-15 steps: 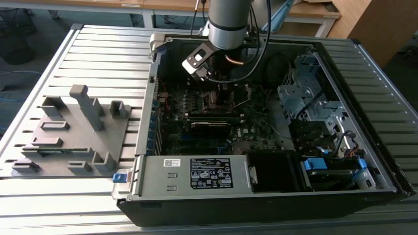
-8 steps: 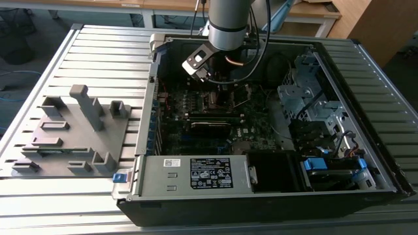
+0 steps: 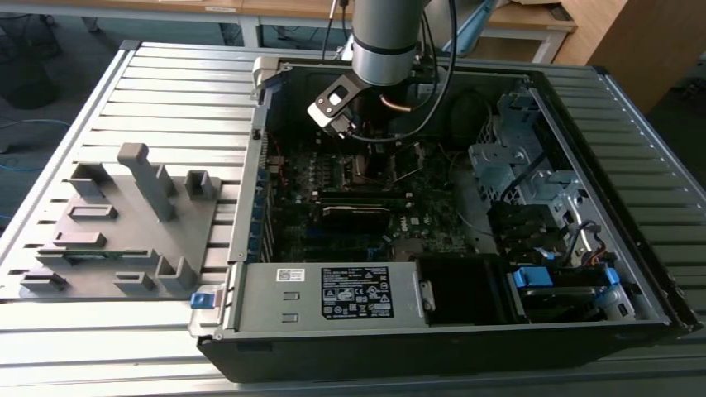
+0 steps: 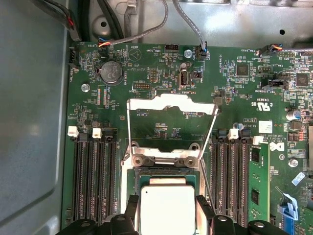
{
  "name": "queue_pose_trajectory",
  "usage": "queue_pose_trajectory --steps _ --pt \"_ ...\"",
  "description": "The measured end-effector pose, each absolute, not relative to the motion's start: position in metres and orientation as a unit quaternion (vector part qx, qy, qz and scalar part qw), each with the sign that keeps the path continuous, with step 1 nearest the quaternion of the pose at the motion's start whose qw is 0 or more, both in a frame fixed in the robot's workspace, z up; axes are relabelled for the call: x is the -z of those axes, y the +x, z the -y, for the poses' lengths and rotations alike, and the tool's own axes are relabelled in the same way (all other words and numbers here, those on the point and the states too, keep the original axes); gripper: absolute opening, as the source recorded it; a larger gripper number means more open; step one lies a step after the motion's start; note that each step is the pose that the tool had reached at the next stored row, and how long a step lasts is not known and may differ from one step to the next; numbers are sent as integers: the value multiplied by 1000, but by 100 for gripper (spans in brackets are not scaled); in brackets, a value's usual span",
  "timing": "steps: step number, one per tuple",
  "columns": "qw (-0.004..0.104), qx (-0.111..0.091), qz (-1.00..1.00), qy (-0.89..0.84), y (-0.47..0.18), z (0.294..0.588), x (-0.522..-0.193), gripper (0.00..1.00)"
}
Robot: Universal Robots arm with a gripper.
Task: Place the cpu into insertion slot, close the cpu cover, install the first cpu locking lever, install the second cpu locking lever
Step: 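Place the cpu into insertion slot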
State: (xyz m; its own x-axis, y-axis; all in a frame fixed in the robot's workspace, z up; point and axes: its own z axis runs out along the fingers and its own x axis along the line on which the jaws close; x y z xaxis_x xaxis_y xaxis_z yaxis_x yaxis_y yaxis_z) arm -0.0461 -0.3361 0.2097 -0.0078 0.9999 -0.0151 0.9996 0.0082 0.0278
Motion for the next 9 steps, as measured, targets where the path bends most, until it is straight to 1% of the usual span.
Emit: queue_pose_trajectory --steps 9 --pt "15 -5 -710 704 -46 336 -209 54"
